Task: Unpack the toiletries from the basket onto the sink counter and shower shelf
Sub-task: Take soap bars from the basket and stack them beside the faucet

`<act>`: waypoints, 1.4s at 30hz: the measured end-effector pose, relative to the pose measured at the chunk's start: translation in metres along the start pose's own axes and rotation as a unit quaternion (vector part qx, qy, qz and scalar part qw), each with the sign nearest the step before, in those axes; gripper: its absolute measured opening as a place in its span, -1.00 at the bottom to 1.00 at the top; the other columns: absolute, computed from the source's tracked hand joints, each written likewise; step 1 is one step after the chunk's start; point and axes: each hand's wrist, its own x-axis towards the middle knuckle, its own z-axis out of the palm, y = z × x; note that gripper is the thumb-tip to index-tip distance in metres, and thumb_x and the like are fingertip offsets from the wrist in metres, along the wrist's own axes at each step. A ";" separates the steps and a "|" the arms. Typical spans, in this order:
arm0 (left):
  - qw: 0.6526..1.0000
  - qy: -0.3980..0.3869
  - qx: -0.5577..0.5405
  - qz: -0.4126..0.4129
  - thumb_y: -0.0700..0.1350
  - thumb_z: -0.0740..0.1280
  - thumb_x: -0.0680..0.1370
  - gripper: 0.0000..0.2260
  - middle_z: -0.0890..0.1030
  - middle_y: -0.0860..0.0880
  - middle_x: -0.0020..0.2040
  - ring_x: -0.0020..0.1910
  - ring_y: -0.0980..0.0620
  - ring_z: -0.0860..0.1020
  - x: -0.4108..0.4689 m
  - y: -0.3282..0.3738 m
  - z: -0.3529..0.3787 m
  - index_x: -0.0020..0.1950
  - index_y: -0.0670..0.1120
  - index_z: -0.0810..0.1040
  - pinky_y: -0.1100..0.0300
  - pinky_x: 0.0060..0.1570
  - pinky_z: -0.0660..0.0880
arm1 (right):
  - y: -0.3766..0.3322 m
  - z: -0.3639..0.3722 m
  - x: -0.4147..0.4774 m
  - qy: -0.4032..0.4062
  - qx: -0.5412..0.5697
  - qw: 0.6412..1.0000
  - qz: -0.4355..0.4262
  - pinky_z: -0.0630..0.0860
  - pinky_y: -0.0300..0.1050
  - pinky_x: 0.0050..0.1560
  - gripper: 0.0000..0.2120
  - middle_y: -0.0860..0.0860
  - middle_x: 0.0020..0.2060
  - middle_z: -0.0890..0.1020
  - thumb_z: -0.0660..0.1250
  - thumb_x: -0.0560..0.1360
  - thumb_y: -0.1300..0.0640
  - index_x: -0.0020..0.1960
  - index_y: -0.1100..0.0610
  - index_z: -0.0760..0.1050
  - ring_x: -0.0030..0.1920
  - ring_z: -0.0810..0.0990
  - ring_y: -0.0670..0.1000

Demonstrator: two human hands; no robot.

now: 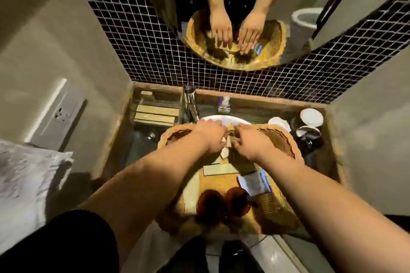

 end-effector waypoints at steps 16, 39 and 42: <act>0.995 -0.057 -0.071 0.040 0.10 0.31 0.55 -0.34 0.13 0.04 0.60 0.34 -0.11 0.40 0.031 -0.005 0.072 0.59 0.01 0.14 -0.05 0.22 0.42 | 0.019 0.066 0.024 -0.010 0.020 1.000 0.014 0.56 0.08 -0.01 -0.57 0.07 0.20 0.44 0.34 0.46 -0.05 0.28 -0.01 0.36 0.15 0.47 0.16; 0.999 -0.014 -0.017 -0.046 0.35 0.20 0.53 -0.37 0.52 -0.10 0.24 0.22 -0.12 0.47 0.001 0.017 0.108 0.48 0.01 0.33 -0.08 0.25 0.34 | 0.032 0.079 0.009 0.029 -0.029 0.999 -0.013 0.48 -0.02 0.07 -0.76 0.00 0.20 0.46 0.47 0.46 0.06 0.11 0.04 0.58 0.16 0.40 0.07; 0.999 -0.013 -0.002 -0.044 0.32 0.18 0.55 -0.48 0.56 -0.07 0.20 0.18 -0.10 0.48 0.001 0.017 0.105 0.33 -0.01 0.46 -0.06 0.21 0.35 | 0.033 0.076 0.013 0.029 -0.040 0.999 -0.016 0.50 0.01 0.12 -0.75 0.02 0.19 0.47 0.47 0.45 0.08 0.11 0.05 0.61 0.18 0.39 0.07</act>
